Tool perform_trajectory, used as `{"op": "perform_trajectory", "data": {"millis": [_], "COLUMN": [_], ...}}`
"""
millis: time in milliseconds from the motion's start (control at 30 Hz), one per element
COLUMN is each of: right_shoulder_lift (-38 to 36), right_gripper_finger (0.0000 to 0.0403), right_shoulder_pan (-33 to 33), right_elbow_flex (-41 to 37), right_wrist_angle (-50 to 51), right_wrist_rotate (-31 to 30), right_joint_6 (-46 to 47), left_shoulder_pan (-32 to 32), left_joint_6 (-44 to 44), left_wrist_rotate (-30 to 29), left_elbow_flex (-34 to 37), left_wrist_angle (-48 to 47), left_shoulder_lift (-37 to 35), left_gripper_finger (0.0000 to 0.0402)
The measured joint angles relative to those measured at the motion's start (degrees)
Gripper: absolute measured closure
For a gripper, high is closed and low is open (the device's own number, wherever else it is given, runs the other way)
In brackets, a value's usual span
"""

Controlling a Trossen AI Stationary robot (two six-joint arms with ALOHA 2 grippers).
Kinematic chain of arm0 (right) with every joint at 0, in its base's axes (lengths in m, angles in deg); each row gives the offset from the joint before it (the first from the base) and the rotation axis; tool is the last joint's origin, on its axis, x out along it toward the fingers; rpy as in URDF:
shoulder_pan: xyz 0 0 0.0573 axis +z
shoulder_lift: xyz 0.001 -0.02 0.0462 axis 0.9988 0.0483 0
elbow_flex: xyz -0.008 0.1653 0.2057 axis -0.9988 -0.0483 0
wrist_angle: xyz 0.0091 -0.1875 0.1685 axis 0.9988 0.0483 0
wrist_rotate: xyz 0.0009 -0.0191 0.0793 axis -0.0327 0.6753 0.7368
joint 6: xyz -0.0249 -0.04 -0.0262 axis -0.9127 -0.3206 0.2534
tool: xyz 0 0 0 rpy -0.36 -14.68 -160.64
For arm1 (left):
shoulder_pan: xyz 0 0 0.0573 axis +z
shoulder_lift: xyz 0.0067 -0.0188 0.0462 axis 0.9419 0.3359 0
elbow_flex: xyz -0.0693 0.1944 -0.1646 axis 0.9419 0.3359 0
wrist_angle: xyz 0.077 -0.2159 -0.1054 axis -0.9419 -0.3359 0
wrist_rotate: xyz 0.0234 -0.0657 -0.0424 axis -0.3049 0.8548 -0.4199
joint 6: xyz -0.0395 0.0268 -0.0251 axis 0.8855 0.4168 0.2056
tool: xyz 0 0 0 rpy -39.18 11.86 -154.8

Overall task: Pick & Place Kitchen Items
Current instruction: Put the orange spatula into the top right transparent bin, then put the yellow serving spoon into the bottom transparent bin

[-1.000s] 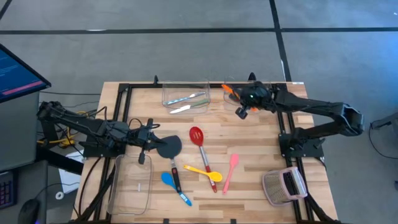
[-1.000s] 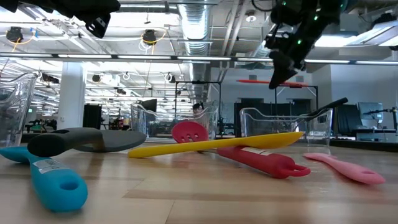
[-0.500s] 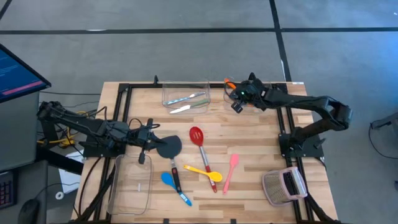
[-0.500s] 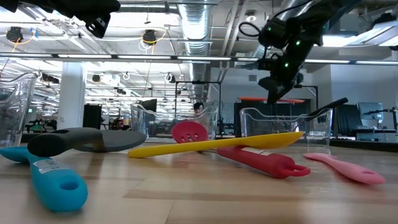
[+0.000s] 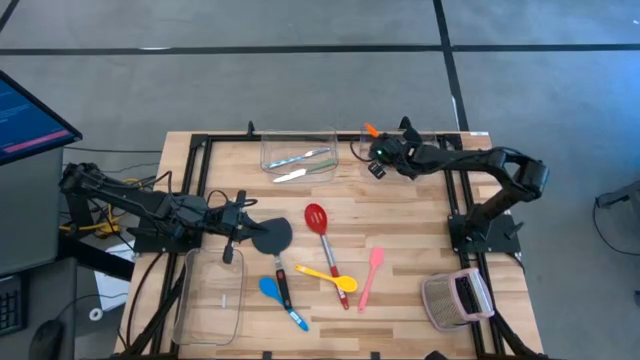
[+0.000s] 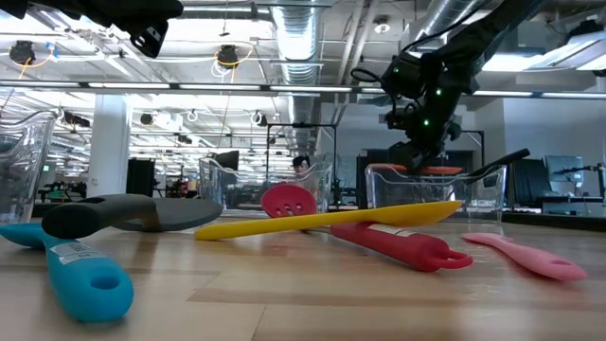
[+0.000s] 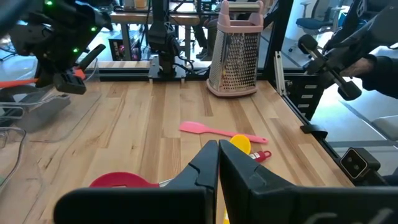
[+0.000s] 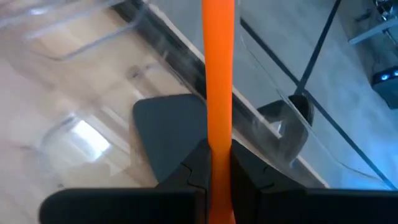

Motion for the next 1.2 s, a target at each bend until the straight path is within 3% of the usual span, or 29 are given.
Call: {"op": "perform_trajectory", "data": {"millis": [667, 1000, 1200], "right_shoulder_lift": [0.1, -0.4, -2.7], "right_gripper_finger": [0.0377, 0.0237, 0.0204], "right_shoulder_pan": [-3.9, -2.2, 0.6], "right_elbow_flex": [0.0, 0.0, 1.4], "right_wrist_angle": [0.3, 0.2, 1.6], "right_wrist_rotate": [3.4, 4.9, 4.9], "right_joint_6": [0.7, -0.9, -3.3], "left_shoulder_pan": [0.0, 0.0, 0.0], "left_joint_6": [0.0, 0.1, 0.2], "left_wrist_rotate": [0.1, -0.1, -0.1], "left_elbow_flex": [0.0, 0.0, 0.0], "left_wrist_angle": [0.0, 0.0, 0.0], "left_shoulder_lift": [0.0, 0.0, 0.0], "left_gripper_finger": [0.04, 0.04, 0.04]}}
